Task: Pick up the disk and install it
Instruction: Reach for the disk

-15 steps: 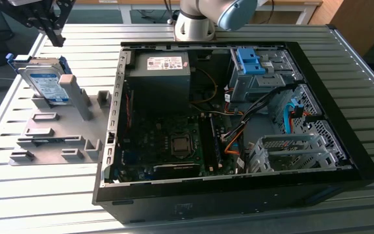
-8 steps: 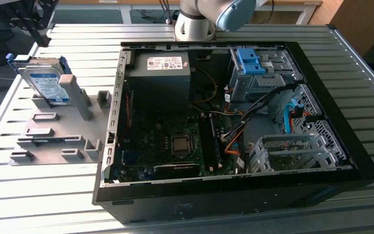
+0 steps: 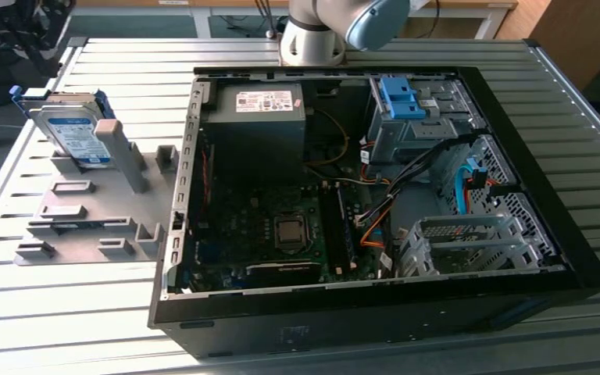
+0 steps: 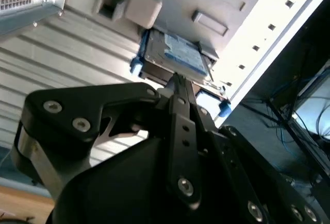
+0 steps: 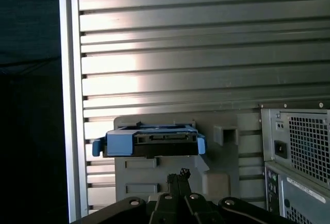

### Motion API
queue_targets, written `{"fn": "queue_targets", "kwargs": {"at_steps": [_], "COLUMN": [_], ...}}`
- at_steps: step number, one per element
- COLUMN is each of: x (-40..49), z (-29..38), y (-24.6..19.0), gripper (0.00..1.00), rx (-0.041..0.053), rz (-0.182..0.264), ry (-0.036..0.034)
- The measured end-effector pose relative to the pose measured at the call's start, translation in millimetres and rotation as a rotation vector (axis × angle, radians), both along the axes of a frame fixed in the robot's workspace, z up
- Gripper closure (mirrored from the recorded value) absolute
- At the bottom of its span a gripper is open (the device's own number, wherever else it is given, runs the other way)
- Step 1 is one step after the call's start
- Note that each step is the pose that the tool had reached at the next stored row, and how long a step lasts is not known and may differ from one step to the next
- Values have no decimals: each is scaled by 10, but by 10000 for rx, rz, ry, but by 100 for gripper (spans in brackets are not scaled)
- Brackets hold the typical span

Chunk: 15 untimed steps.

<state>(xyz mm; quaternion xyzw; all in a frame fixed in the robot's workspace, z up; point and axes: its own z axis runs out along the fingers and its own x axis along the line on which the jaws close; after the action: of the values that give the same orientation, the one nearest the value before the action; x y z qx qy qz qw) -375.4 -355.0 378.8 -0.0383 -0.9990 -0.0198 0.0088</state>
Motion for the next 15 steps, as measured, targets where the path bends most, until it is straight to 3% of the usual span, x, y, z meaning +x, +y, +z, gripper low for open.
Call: {"fn": "queue_targets", "kwargs": {"at_steps": [7, 15], "x": [-292, -323], "z": [-19, -19], "y": [29, 33], "gripper": [89, 89], "rx": [0, -1], "rz": [0, 0], "ry": [0, 1]}}
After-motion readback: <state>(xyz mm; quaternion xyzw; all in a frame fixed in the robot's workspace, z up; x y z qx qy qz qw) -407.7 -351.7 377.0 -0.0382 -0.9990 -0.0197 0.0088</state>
